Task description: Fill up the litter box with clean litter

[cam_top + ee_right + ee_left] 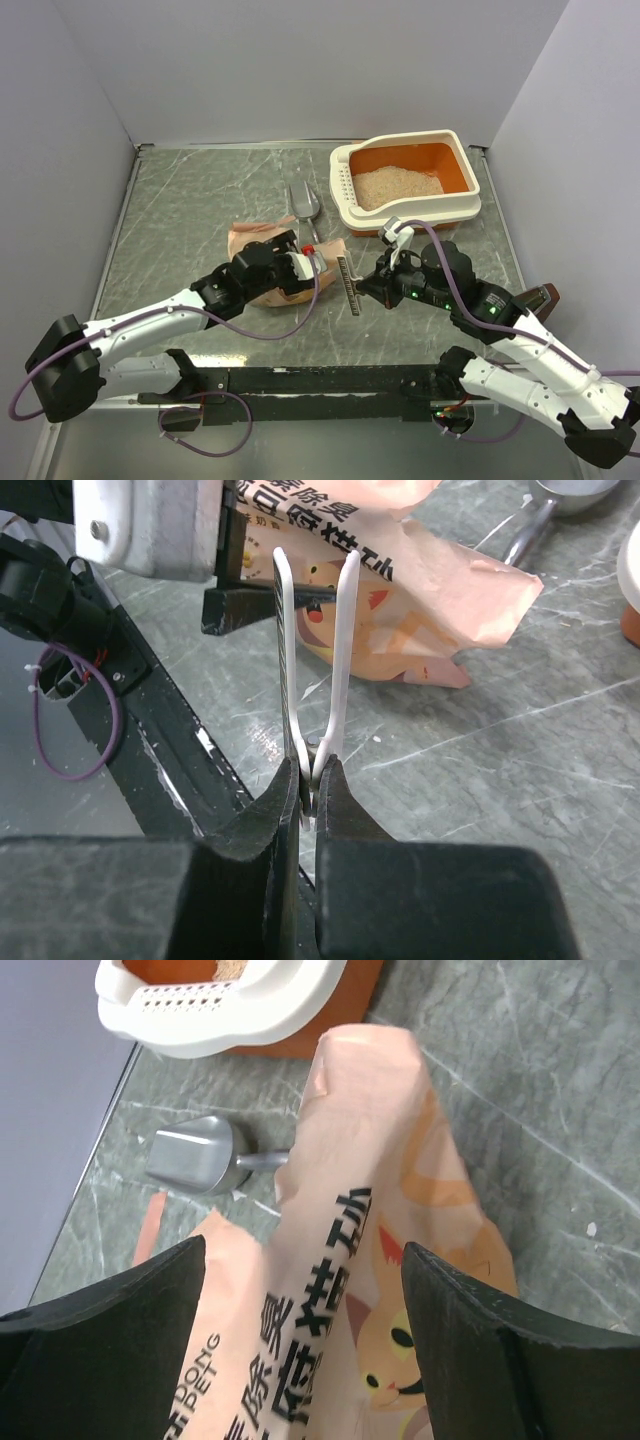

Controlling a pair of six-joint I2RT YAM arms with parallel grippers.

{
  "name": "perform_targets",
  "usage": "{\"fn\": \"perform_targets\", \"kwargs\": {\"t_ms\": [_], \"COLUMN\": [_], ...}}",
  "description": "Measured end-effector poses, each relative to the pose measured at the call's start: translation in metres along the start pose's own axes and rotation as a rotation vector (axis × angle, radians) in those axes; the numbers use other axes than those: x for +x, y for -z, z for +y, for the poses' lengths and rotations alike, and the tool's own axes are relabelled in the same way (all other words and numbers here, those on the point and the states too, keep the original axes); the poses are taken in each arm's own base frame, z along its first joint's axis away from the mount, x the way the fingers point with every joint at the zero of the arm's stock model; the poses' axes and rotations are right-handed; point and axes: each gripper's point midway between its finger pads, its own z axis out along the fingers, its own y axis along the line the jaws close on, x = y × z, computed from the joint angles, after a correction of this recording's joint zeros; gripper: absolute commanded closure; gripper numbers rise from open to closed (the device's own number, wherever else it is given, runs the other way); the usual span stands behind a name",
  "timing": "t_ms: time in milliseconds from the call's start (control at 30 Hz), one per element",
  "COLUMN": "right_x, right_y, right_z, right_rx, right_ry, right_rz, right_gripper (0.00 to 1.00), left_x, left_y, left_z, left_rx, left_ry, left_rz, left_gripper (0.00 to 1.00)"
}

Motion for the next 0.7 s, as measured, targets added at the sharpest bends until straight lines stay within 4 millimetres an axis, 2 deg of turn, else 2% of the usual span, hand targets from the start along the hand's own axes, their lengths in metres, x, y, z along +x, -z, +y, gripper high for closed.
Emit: {"fn": "perform_targets", "kwargs": {"t_ms": [133,333,467,633,700], "right_x": [0.000,0.001,0.002,0.002,0.002], "right_y": [-0.002,-0.005,-0.005,-0.006,-0.007], "right_z": [0.001,0.002,0.004,0.004,0.002], "right_rx": [-0.006,-0.017,-0.024,-0.025,-0.020], "right_ry": [-0.001,-0.008,-0.011,-0.012,-0.014], "right_rz": [0.004,0.014,0.016,0.018,0.022], "right_gripper": [1.00,1.00,1.00,1.00,1.00], "left_x": [0.004,0.030,0.051,0.065,0.071], "left_y": [0.006,0.011,0.014,0.018,0.020], "left_z": [0.001,-0.010,-0.010,-0.007,-0.006], "left_rx": [-0.005,0.030,0.033,0.041,0.045], "left_ry": [0.002,0.020,0.044,0.094,0.117], "left_rz": [0.019,0.095,0.148,0.186,0.206], "left_gripper": [0.19,0.22,0.32,0.39,0.45]}}
